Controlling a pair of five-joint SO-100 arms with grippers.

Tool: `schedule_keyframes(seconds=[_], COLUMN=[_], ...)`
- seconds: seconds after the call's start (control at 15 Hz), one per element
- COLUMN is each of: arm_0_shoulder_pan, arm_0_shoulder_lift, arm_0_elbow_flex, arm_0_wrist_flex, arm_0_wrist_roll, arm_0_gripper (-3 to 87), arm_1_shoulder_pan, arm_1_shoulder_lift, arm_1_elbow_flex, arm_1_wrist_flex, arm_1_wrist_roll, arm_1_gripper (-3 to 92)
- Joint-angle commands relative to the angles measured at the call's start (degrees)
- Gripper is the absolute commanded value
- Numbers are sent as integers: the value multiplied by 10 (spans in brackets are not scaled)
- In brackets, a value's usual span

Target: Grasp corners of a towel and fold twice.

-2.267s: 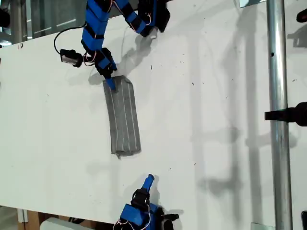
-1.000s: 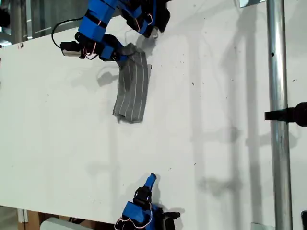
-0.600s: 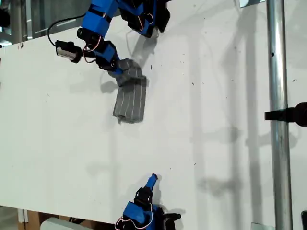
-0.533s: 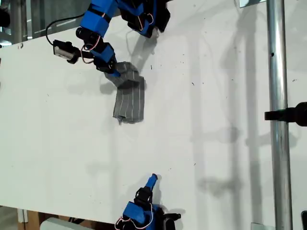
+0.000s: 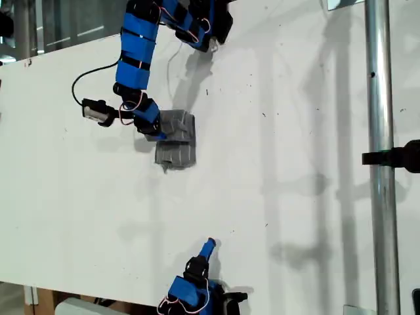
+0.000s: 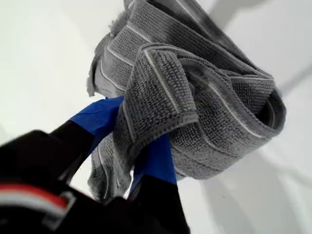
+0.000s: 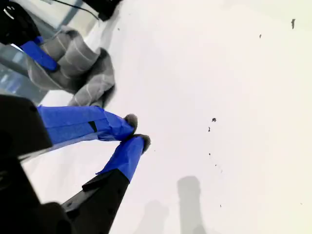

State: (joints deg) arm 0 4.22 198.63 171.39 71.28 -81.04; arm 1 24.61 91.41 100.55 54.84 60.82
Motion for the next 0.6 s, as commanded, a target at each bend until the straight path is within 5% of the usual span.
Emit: schedule_keyframes(seconds=[0.0,0.2,0.53], arm_0_shoulder_pan=[1,-2,-1], arm_0_shoulder_lift=[3,3,3], arm_0_elbow_flex=[-4,8,29], arm_0_wrist_flex=[-11,-15,-19], arm_0_wrist_roll=[-7,-7,-18], arm_0_gripper=[27,30,47], arm_1_shoulder_pan=[-20,-16,53], arm_1_shoulder_lift=[-13,23,127], arm_1_elbow_flex=[-85,-101,-87], arm_1_wrist_flex=[-41,-93,28], arm_1_wrist_roll=[-26,-40,-40], arm_1_gripper=[340,110,82])
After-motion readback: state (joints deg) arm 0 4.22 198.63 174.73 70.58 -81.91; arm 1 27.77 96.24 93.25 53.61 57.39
